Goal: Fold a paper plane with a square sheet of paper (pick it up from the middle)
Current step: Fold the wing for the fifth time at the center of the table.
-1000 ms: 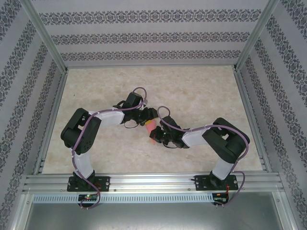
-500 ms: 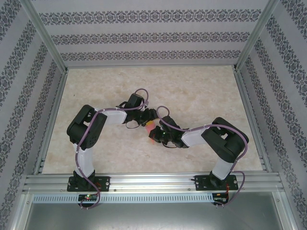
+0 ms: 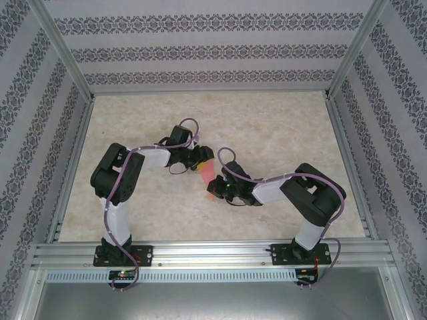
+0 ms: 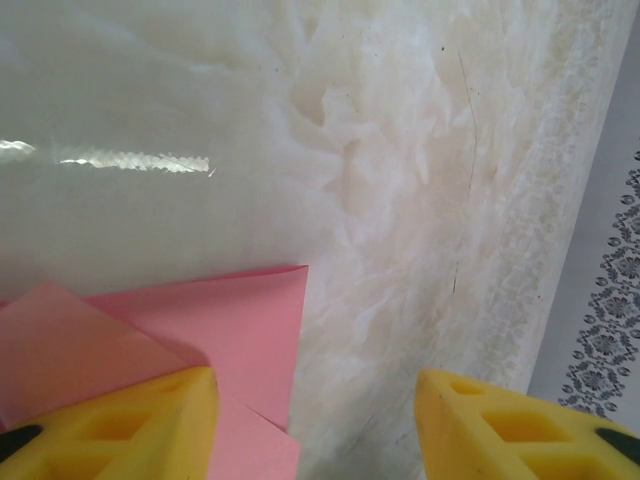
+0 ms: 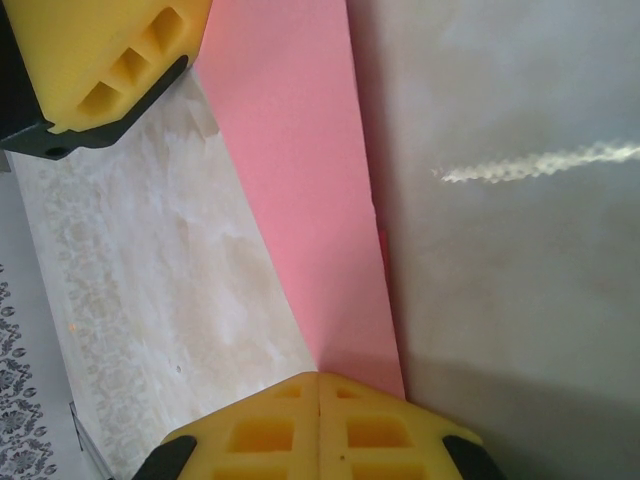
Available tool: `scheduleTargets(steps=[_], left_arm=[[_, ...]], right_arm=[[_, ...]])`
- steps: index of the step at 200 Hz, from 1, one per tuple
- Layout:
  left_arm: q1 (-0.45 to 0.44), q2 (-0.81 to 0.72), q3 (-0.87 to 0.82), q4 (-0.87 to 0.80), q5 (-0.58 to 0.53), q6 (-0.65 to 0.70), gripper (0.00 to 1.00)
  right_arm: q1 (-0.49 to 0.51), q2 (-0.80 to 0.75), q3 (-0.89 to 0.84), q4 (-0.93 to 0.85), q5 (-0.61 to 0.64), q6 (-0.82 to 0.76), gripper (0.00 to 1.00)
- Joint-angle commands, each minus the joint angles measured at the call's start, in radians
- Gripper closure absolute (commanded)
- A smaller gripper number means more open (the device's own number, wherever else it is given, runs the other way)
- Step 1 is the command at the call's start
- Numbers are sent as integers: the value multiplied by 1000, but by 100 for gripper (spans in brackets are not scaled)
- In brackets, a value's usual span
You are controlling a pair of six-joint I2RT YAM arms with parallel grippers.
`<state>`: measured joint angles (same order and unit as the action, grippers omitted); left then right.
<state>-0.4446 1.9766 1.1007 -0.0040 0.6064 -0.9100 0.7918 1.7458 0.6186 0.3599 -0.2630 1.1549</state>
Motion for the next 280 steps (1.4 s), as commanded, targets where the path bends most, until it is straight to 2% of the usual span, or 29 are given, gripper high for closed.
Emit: scheduleTargets(steps=[1,45,110,165,194,223,248,280], left_arm=[[54,46,40,-22,-45,68,44],[94,96,127,-89,-36,131,44],[153,112,190,-104,16,142,44],[164,50,350,-279,11,227,44],[130,-42,279,-270,46,208,45],[51,-80,182,-243,69,181,55],[-19,-46,147,-220,64,160,62],[-37,8,90,-140,74,113,65]], right_arm=[[18,64,-37,-198,22,-9,100],[20,70,-35,-196,16,-9,100],[20,82,-24,-193,5,-12,100],[20,85,-4,-196,5,-14,100],[20,85,4,-196,8,-17,100],[24,91,13,-190,11,-17,100],[26,86,13,-188,19,-15,100],[26,74,7,-190,29,-14,100]])
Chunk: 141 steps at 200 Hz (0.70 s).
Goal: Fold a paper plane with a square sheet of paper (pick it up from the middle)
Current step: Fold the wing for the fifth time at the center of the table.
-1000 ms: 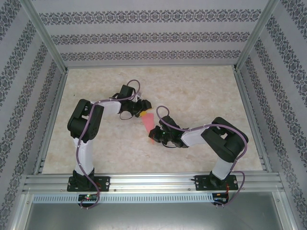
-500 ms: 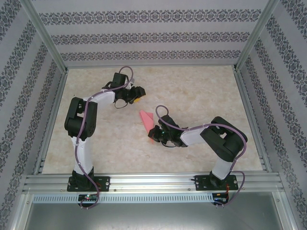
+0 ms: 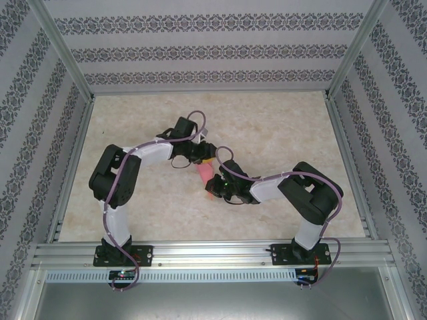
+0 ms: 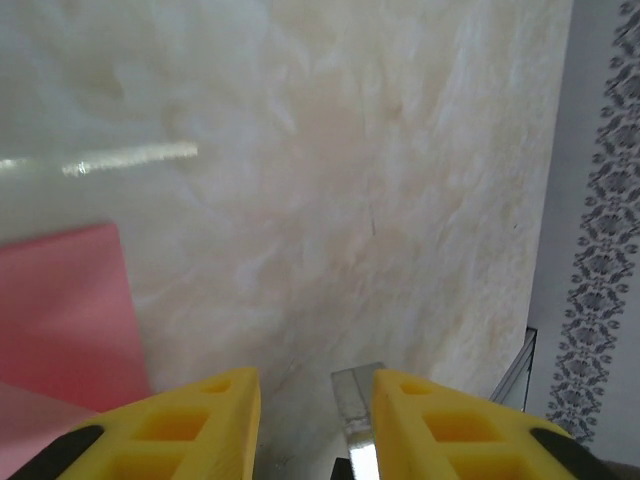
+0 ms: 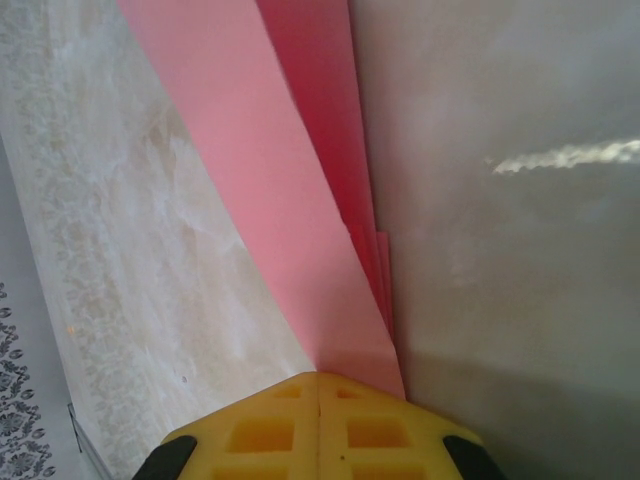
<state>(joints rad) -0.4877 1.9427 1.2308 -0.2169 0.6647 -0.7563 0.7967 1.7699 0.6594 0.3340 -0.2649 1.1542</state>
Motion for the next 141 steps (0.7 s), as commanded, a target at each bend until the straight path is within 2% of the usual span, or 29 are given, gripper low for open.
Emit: scheduleTargets(steps=[1,57,100,141], left_arm=[[5,42,-40,74,14,-40,65],[6,85,-79,74,-63,37,63],[8,116,-102,82,-70,50,63],[7,113,-111,91,-67,45,62]], right_arm=[[21,49,-34,-164,30,-13,100],[24,24,-19,-130,21,-22,99],[24,-91,37,-154,22,-57,97],[17,-33,108,-174,-2,-79,97]])
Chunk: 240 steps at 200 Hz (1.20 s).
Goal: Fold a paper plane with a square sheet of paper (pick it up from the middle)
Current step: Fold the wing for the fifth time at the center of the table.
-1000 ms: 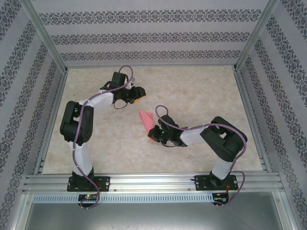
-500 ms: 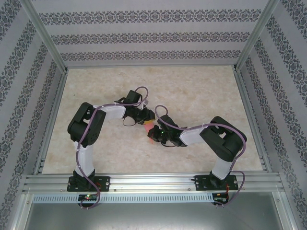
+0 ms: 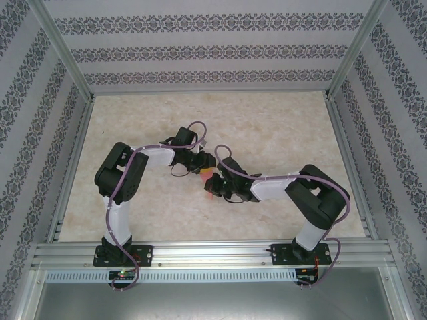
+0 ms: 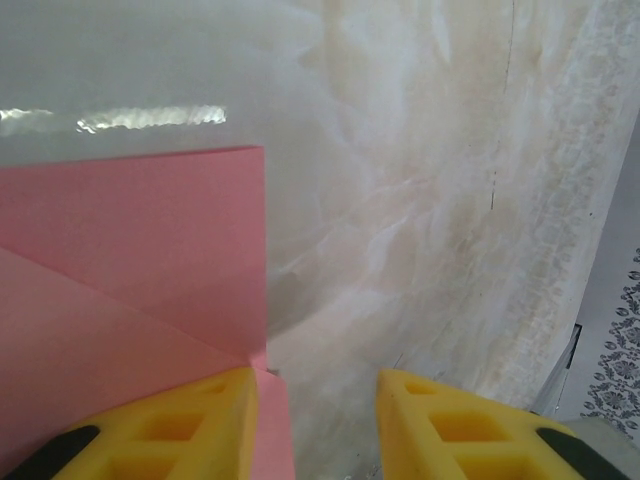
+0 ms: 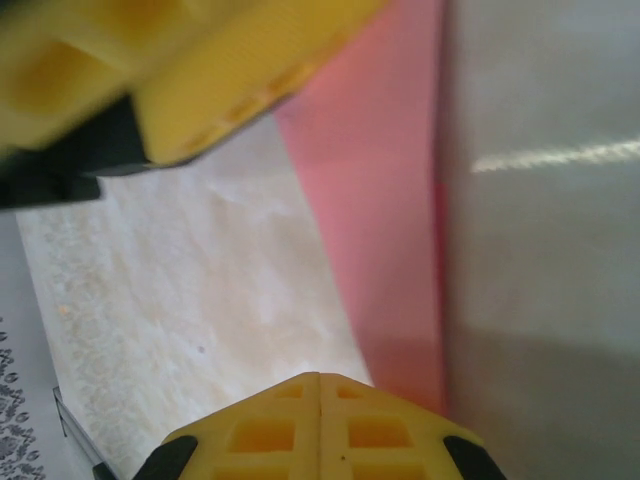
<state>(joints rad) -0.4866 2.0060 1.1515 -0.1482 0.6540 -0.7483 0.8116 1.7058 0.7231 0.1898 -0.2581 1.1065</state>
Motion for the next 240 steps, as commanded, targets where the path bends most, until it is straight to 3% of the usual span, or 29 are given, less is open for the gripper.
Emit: scheduleTargets(steps=[1,47,113,240], left_arm=[[6,50,-32,23,-56,37,62],[8,51,-30,9,-68,37,62],[25,56,-30,-6,-78,45,62],[30,60,-29,0,-47,42,62]], right_arm=[[2,34,45,-29,-9,-31,97],[4,126,-20,47,-31,26,97],[23,4,-124,1,-17,33,96],[92,-27,-265,103,-7,106,95]])
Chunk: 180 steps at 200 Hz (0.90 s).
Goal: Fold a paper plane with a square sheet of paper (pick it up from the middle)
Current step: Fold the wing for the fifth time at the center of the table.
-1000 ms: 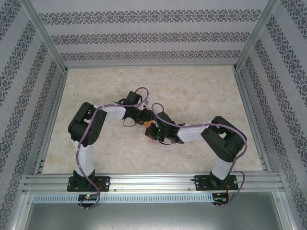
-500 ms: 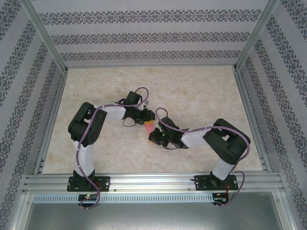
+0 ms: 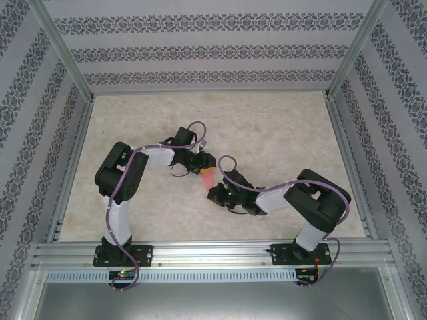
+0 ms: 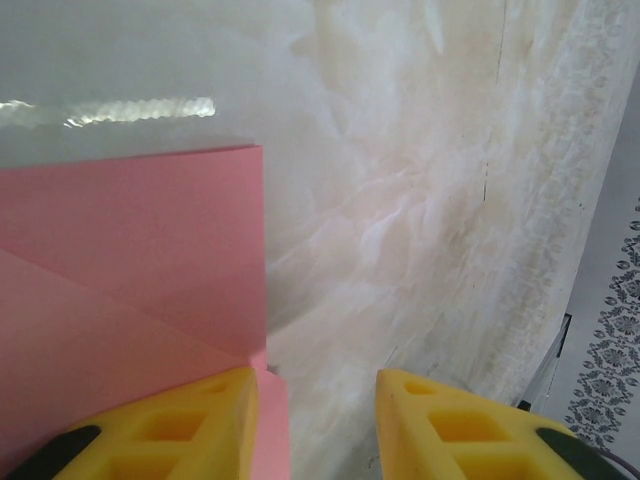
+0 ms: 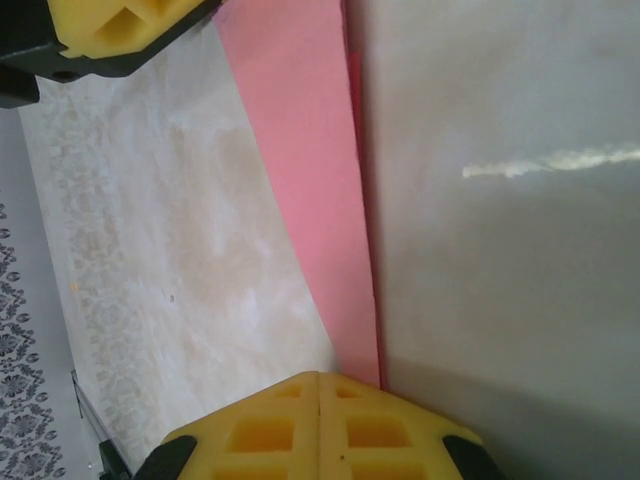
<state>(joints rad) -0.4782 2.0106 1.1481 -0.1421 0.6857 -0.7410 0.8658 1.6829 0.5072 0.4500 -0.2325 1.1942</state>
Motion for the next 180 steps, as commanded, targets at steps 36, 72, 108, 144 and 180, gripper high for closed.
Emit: scheduleTargets(steps=[36,72,108,144,180], left_arm=[[22,53,-26,-13,-78,39,61],[22,51,-30,-12,-72,39,61],[19,23,-25,-23,-64,39,57],[1,-69,20,-128,-122,76,48],[-47,-181,123,-402,-389,127,43]], right_arm=[[32,-64,67,-235,5,-36,95],[1,-78,139,-274,65,-65,94],[-13,-150,104,-305,152,-69,92],[-14,-349,17,-471,349,-64,87],[-23,-610,-129,-521,492,-21,62]])
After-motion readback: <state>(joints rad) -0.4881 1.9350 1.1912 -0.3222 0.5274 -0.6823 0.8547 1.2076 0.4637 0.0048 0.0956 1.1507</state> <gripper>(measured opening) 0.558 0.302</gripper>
